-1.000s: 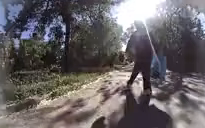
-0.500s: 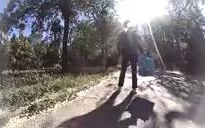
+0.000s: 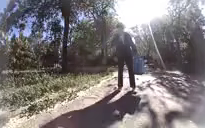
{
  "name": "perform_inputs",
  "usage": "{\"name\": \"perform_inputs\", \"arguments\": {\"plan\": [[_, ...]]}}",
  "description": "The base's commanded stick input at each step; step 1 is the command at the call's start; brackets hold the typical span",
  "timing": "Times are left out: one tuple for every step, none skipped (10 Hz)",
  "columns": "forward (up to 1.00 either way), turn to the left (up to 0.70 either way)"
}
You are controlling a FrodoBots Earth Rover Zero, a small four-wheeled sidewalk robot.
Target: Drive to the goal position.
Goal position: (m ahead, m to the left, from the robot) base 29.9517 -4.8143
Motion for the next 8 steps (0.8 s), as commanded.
{"name": "perform_inputs", "arguments": {"plan": [[0.00, -1.00], [0.00, -1.00], [0.00, -1.00], [0.00, -1.00], [0.00, -1.00], [0.00, -1.00], [0.00, -1.00], [0.00, -1.00]]}}
